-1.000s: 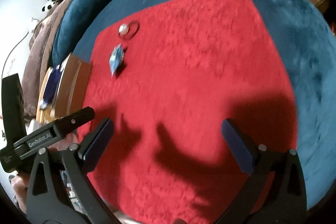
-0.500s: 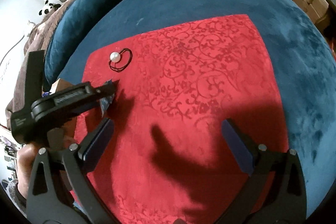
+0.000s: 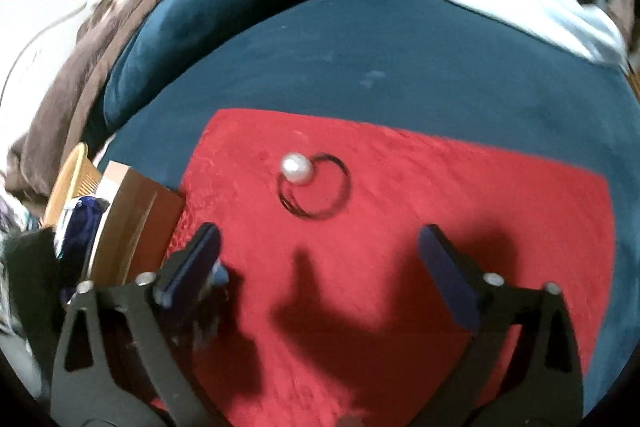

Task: Organize soft objects
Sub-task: 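Grasp the blue snack packet with the left tool while the right tool grasps the pearl hair tie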

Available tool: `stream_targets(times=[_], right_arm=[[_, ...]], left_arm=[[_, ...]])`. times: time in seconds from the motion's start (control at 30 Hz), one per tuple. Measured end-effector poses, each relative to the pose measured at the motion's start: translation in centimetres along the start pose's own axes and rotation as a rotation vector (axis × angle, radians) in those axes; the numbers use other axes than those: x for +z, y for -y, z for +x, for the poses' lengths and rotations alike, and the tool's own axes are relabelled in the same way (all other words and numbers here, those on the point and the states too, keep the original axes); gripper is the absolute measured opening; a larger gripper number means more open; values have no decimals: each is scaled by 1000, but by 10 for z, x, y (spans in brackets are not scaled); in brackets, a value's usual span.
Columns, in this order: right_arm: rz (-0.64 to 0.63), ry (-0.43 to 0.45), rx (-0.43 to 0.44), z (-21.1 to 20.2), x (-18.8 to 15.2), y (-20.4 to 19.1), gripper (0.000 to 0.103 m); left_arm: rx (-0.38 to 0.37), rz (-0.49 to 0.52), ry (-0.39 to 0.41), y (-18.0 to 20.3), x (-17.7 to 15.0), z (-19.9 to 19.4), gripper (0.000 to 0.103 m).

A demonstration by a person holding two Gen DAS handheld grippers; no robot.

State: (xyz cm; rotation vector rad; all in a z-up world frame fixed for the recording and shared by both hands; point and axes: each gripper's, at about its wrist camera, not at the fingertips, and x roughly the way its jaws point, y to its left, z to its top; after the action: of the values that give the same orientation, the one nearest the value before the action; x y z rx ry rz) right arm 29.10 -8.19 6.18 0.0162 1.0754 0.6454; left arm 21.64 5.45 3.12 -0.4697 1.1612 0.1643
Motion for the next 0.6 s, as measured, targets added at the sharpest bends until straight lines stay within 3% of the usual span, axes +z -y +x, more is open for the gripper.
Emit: stream_targets(times=[0.07, 0.2, 0.23, 0.3, 0.33, 0.37, 0.5, 0.6], right_arm=[[-41, -16, -21, 17, 12, -12, 79], [-54, -41, -31, 46, 26, -24, 77], [-52, -55, -46, 54, 29, -26, 72], [-53, -94, -56, 70, 31, -28, 52], [-50, -128, -74, 80, 30, -27, 33], [-51, -132, -96, 84, 30, -27, 25], [21, -86, -26, 63, 23, -14, 25], [40, -51, -8, 35, 8, -6, 25]], left_arm=[[-12, -8, 0, -4, -1, 0, 18], [-32, -16, -3, -5, -1, 2, 19], [-38, -19, -5, -8, -2, 1, 19], [-51, -30, -14, -12, -1, 2, 19], [-56, -32, -19, -13, 0, 2, 19], [-62, -35, -24, -13, 0, 2, 21], [-85, -24, -36, -10, 3, 4, 35], [-68, -13, -33, -8, 2, 6, 35]])
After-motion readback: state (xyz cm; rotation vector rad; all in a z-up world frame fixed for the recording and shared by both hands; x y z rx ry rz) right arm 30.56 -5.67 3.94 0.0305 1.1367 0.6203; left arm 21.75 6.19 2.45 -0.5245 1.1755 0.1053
